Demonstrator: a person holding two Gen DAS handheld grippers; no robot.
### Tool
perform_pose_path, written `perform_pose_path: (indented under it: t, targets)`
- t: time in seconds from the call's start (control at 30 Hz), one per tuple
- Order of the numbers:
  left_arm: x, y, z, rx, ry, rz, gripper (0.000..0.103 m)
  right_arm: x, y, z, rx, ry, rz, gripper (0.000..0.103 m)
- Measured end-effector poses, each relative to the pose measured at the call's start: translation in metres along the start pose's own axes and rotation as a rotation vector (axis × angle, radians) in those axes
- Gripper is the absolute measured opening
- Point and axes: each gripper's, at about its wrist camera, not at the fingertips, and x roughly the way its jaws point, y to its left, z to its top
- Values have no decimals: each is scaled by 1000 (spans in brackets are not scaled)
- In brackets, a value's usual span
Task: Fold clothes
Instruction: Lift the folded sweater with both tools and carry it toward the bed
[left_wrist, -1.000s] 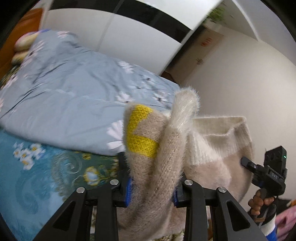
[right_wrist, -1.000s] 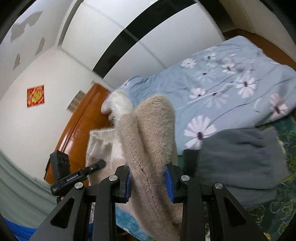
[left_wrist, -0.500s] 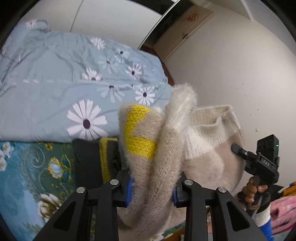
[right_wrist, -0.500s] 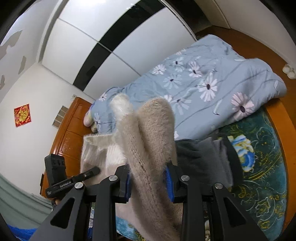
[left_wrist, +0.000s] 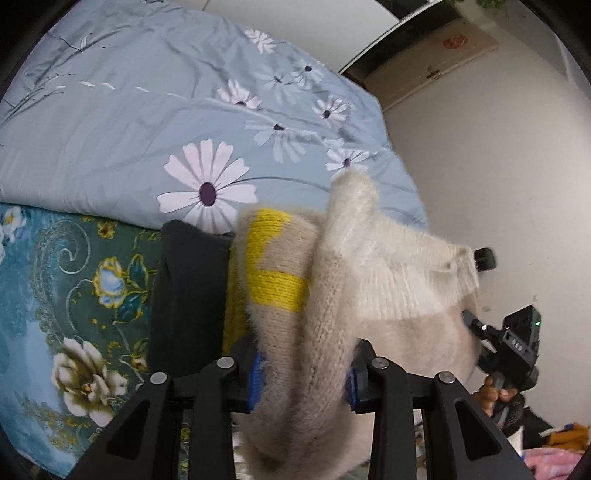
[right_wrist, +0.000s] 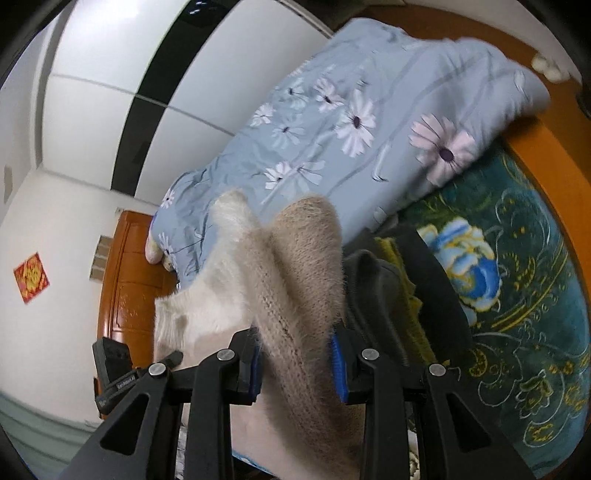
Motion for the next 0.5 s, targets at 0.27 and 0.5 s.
perform_pose_path:
  t: [0.27,0.5]
  targets:
    - [33,27,-5,-60,43,21,47,28,-32,-2,78,22,-18,38]
    - [26,25,0,-60,43,15,47,28,-25,-1,73,25,-53,43]
